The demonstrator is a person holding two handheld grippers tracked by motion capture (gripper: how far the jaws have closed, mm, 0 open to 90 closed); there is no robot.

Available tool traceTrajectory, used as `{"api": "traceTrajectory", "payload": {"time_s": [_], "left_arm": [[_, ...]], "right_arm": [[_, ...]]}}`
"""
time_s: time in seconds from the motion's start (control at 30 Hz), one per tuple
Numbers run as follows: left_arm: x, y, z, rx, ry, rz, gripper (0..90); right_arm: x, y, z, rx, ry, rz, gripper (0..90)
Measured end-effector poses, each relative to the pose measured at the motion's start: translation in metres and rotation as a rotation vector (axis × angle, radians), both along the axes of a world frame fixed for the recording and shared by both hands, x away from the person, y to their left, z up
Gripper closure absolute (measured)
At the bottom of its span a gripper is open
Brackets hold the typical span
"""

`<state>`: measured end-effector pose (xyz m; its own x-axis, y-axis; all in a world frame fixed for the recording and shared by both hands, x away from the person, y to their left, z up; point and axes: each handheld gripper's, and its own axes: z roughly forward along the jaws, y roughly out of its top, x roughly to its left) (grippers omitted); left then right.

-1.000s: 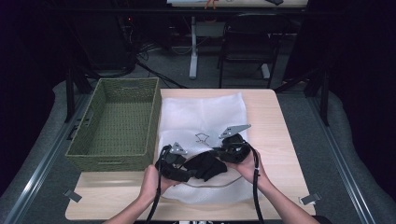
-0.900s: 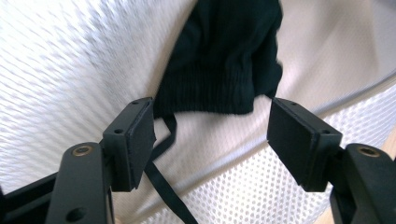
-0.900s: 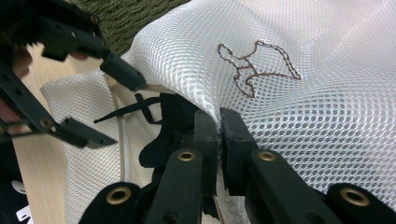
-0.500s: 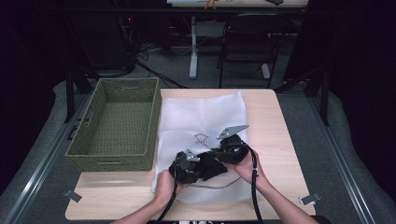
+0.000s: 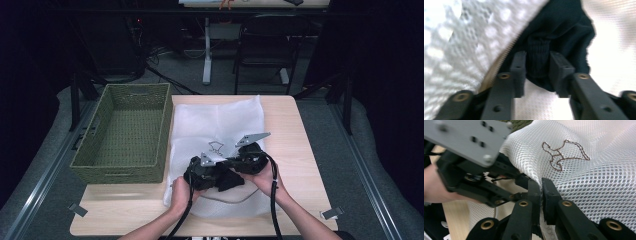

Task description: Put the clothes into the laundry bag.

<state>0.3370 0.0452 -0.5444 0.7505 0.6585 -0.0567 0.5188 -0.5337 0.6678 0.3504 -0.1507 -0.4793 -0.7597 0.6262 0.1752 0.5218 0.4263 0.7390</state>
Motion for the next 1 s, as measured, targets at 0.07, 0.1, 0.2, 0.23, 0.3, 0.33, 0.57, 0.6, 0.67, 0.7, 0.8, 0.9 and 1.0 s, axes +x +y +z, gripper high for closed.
{"api": "traceTrajectory", "payload": {"time_s": [0.07,0.1,0.2,0.23,0.3,0.33,0.57,0.6,0.67,0.7,0.8,0.9,1.0], "left_arm": [[-0.005,0.001,0.007,-0.014,0.002,-0.027,51.2],[-0.008,0.001,0.009,-0.014,0.003,-0.038,45.6],[-0.015,-0.003,0.009,-0.005,0.005,-0.069,35.4],[-0.015,-0.006,0.006,0.004,0.004,-0.081,34.0],[-0.015,-0.01,-0.001,0.0,-0.018,-0.081,34.3],[-0.014,-0.013,-0.005,0.02,-0.018,-0.079,35.8],[-0.008,-0.017,-0.022,0.027,-0.004,-0.053,65.8],[-0.007,-0.016,-0.023,0.02,0.0,-0.048,69.6],[-0.007,-0.015,-0.022,0.021,-0.028,-0.028,76.0],[-0.006,-0.015,-0.02,0.014,-0.052,-0.012,79.3],[0.003,-0.014,-0.007,-0.038,-0.08,0.038,80.6],[0.012,-0.015,0.0,-0.065,-0.111,0.069,80.2],[0.013,-0.015,-0.009,-0.059,-0.055,0.05,76.4]], "right_arm": [[0.0,-0.001,0.001,-0.003,-0.013,-0.01,85.9],[0.0,-0.001,0.001,-0.003,-0.012,-0.014,85.4],[0.001,-0.001,0.0,-0.005,0.003,-0.012,85.0],[0.001,-0.001,-0.001,-0.007,0.004,-0.012,85.3],[0.001,0.0,-0.001,-0.015,0.005,-0.006,86.4],[0.001,0.0,-0.001,-0.015,0.003,0.0,86.5],[0.002,0.0,-0.002,-0.019,0.01,0.013,87.3],[0.001,0.0,-0.002,-0.017,0.01,0.015,87.4],[0.0,0.0,0.001,-0.009,-0.003,0.018,87.6],[0.0,0.001,0.002,-0.006,-0.001,0.022,87.6],[-0.001,-0.001,0.008,0.039,0.003,0.025,87.6],[0.0,-0.005,0.013,0.09,0.011,0.023,87.4],[0.003,-0.008,0.008,0.073,0.032,0.011,87.0]]}}
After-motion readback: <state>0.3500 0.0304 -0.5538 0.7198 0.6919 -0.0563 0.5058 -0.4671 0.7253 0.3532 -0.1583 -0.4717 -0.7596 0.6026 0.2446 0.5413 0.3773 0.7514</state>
